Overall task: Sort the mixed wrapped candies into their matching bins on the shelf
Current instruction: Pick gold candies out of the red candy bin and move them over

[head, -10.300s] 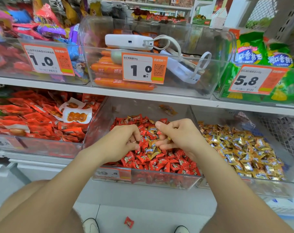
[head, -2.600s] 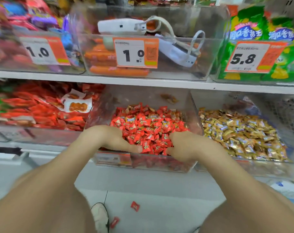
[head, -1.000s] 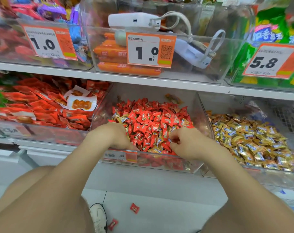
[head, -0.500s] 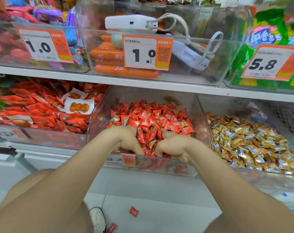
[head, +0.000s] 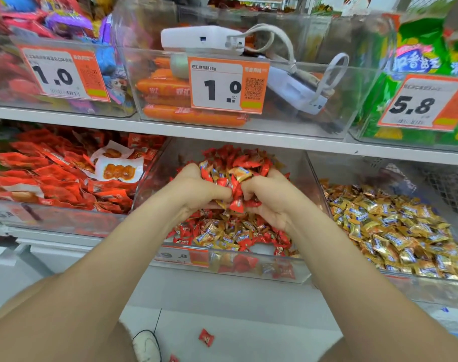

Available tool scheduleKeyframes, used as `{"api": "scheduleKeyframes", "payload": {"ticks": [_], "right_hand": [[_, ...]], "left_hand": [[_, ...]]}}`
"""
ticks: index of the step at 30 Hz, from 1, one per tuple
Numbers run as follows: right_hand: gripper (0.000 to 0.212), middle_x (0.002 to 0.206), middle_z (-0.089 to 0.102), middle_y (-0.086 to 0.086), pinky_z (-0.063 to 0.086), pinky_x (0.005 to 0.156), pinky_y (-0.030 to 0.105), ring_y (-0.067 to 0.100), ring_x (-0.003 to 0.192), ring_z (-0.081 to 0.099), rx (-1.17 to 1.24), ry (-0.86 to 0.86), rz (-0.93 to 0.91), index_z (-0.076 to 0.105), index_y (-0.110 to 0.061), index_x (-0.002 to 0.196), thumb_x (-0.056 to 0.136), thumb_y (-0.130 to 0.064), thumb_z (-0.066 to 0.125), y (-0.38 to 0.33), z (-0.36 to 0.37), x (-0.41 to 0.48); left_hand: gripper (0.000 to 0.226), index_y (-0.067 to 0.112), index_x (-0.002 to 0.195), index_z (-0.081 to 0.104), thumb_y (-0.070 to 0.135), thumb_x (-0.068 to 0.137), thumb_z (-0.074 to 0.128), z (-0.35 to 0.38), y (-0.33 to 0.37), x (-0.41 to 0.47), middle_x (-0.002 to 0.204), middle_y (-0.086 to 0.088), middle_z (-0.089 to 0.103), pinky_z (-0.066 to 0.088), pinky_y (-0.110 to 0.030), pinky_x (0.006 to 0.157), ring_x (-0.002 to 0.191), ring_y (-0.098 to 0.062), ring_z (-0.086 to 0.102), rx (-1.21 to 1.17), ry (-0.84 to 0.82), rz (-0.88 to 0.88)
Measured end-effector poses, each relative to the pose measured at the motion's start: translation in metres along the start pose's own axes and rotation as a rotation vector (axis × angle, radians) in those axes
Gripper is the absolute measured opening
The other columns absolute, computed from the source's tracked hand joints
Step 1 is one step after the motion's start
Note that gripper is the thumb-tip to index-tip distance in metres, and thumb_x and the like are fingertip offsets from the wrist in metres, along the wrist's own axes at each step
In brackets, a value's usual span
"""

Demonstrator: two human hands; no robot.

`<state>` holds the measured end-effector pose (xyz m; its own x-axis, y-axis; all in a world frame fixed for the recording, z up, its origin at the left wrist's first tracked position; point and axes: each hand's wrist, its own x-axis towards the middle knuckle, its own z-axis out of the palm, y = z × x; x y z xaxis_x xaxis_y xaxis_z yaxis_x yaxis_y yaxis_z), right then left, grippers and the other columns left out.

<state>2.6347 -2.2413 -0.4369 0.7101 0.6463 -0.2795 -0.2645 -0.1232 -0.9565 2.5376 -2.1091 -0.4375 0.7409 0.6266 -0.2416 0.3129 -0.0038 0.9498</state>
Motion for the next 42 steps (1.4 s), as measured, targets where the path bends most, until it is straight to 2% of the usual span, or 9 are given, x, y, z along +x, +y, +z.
{"api": "scheduleKeyframes", "payload": {"ticks": [4, 7, 10, 14, 18, 24, 27, 34, 42], "right_hand": [[0.032, 0.110, 0.062, 0.017, 0.067, 0.077, 0.048, 0.031, 0.090, 0.072, -0.317, 0.059, -0.052, 0.056, -0.008, 0.111, 0.083, 0.004, 0.063, -0.004, -0.006, 0.013], [0.068, 0.113, 0.064, 0.011, 0.066, 0.075, 0.046, 0.030, 0.085, 0.075, -0.862, 0.062, -0.169, 0.045, -0.024, 0.149, 0.086, -0.014, 0.069, 0.004, -0.014, 0.015], [0.089, 0.121, 0.067, 0.014, 0.062, 0.084, 0.047, 0.039, 0.096, 0.070, -1.179, 0.075, -0.279, 0.031, -0.039, 0.158, 0.080, -0.019, 0.067, 0.008, -0.020, 0.005], [0.093, 0.122, 0.068, 0.010, 0.057, 0.094, 0.049, 0.042, 0.112, 0.065, -1.417, 0.090, -0.320, 0.027, -0.047, 0.157, 0.078, -0.041, 0.074, 0.004, -0.035, -0.011], [0.097, 0.129, 0.066, 0.006, 0.054, 0.092, 0.047, 0.038, 0.120, 0.063, -1.543, 0.129, -0.374, 0.026, -0.050, 0.156, 0.076, -0.068, 0.078, -0.002, -0.045, -0.035], [0.038, 0.111, 0.066, -0.005, 0.057, 0.088, 0.041, 0.024, 0.111, 0.064, -1.416, 0.184, -0.486, 0.065, -0.036, 0.122, 0.086, -0.036, 0.078, 0.008, -0.047, -0.030], [0.039, 0.116, 0.061, -0.001, 0.054, 0.092, 0.039, 0.027, 0.114, 0.061, -1.435, 0.153, -0.416, 0.065, -0.029, 0.122, 0.085, -0.032, 0.080, 0.016, -0.050, -0.021], [0.075, 0.109, 0.068, 0.007, 0.055, 0.082, 0.041, 0.031, 0.105, 0.064, -1.360, 0.171, -0.286, 0.057, -0.015, 0.122, 0.078, -0.072, 0.078, 0.026, -0.042, -0.012], [0.012, 0.098, 0.073, -0.001, 0.056, 0.083, 0.037, 0.027, 0.104, 0.067, -1.234, 0.228, -0.331, 0.075, -0.025, 0.094, 0.088, -0.032, 0.083, 0.020, -0.041, -0.008]], "left_hand": [[0.076, 0.007, 0.125, 0.049, 0.019, 0.064, 0.094, -0.004, 0.000, 0.005, 0.120, -0.018, 0.063, 0.059, -0.035, 0.077, 0.096, -0.025, 0.070, 0.478, 0.111, 0.137], [0.110, 0.017, 0.150, 0.031, 0.025, 0.064, 0.099, -0.010, -0.013, 0.009, 0.148, -0.018, 0.028, 0.049, -0.037, 0.100, 0.119, -0.042, 0.059, 0.847, 0.091, 0.311], [0.126, 0.027, 0.155, 0.024, 0.025, 0.057, 0.103, -0.015, -0.019, 0.011, 0.150, -0.016, 0.027, 0.055, -0.051, 0.097, 0.116, -0.047, 0.062, 1.066, 0.035, 0.374], [0.130, 0.035, 0.155, 0.026, 0.033, 0.051, 0.105, -0.027, -0.017, 0.006, 0.145, -0.006, 0.036, 0.053, -0.053, 0.101, 0.126, -0.036, 0.055, 1.088, -0.035, 0.390], [0.108, 0.039, 0.145, 0.043, 0.026, 0.057, 0.104, -0.040, -0.018, -0.002, 0.136, 0.005, 0.037, 0.046, -0.029, 0.100, 0.118, -0.018, 0.052, 0.992, -0.140, 0.449], [0.068, 0.040, 0.110, 0.049, 0.003, 0.072, 0.092, -0.051, -0.029, -0.002, 0.122, 0.015, 0.030, 0.056, -0.046, 0.087, 0.099, -0.022, 0.062, 1.039, -0.147, 0.474], [0.060, 0.036, 0.099, 0.050, 0.011, 0.070, 0.095, -0.051, -0.033, -0.003, 0.122, 0.014, 0.028, 0.056, -0.046, 0.077, 0.091, -0.020, 0.060, 1.095, -0.123, 0.491], [0.038, 0.027, 0.081, 0.059, 0.041, 0.072, 0.093, -0.042, -0.026, -0.012, 0.093, 0.013, 0.056, 0.050, -0.034, 0.068, 0.092, -0.015, 0.056, 1.278, -0.012, 0.457], [0.064, 0.023, 0.107, 0.055, 0.032, 0.063, 0.101, -0.041, -0.038, -0.006, 0.097, 0.001, 0.057, 0.048, -0.034, 0.067, 0.086, -0.024, 0.059, 1.202, -0.153, 0.278]]}}
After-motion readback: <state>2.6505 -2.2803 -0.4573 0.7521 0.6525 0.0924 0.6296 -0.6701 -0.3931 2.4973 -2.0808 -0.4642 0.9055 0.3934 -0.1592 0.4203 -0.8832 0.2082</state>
